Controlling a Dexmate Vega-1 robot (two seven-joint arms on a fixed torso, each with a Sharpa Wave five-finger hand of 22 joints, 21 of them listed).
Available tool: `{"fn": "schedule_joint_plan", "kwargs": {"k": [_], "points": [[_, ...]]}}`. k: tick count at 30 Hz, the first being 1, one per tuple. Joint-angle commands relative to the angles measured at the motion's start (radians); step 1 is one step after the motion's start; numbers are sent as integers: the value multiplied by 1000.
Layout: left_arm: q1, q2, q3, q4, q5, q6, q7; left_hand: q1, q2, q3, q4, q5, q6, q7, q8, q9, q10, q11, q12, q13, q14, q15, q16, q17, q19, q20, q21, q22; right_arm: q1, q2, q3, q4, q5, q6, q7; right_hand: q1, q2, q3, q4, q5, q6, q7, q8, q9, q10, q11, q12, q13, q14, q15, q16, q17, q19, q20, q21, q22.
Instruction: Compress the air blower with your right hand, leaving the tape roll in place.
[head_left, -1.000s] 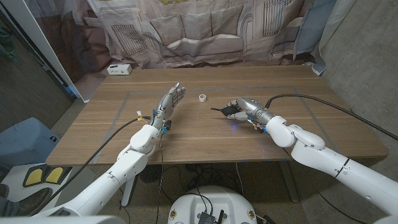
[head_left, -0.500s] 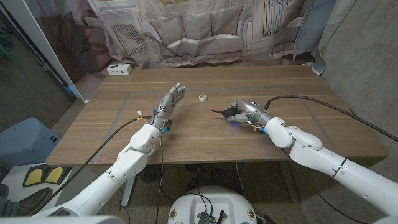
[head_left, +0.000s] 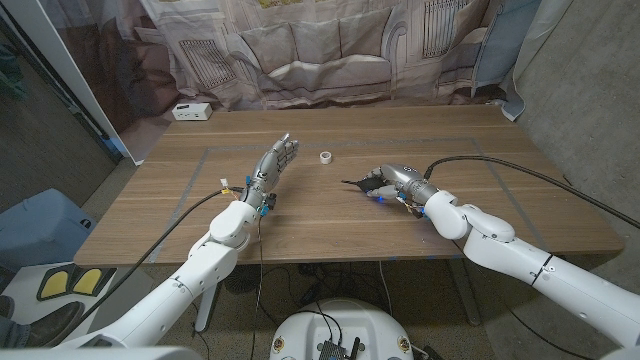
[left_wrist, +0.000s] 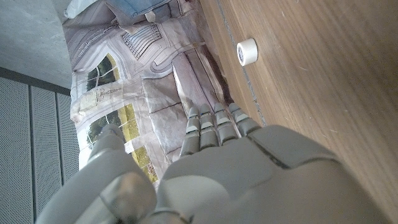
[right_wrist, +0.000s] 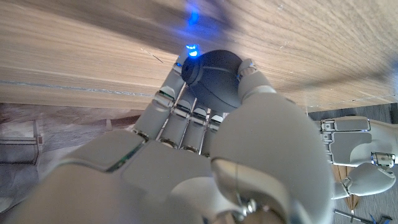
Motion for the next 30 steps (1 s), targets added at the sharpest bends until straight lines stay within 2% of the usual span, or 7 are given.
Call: {"fn": "schedule_joint_plan", "kwargs": {"k": [1, 21, 30], "points": [[3, -3, -1, 2, -2, -5, 0, 1, 12, 4, -2, -2, 9, 0, 7, 5, 8, 5, -2, 2, 9, -2, 1, 6, 6, 3, -4, 5, 8, 3, -24, 11, -50, -26, -14, -6, 5, -3, -6, -1, -8, -1, 6, 2, -6, 0, 2, 2, -6, -39, -2, 4, -5, -4, -3, 0], [22, 4, -8, -10, -7, -8, 6, 1, 12, 4, -2, -2, 8, 0, 6, 5, 8, 4, -2, 2, 9, -1, 1, 6, 6, 1, -4, 5, 11, 2, -45, -5, -84, -84, 27, -12, 5, -9, -7, -2, -25, -4, 2, 1, -22, -1, -1, 2, -37, -33, -12, 8, -25, -2, -13, -1], [22, 3, -6, -8, -11, -6, -1, 1, 12, 5, -2, -2, 8, 0, 6, 5, 8, 5, -2, 2, 9, 0, 1, 6, 5, 1, -4, 5, 12, -3, -46, -14, -89, -94, 35, -34, -5, -21, 1, -6, -36, -5, 0, 1, -32, -4, -2, 2, -47, -29, -19, 5, -31, 0, -18, -1]]}}
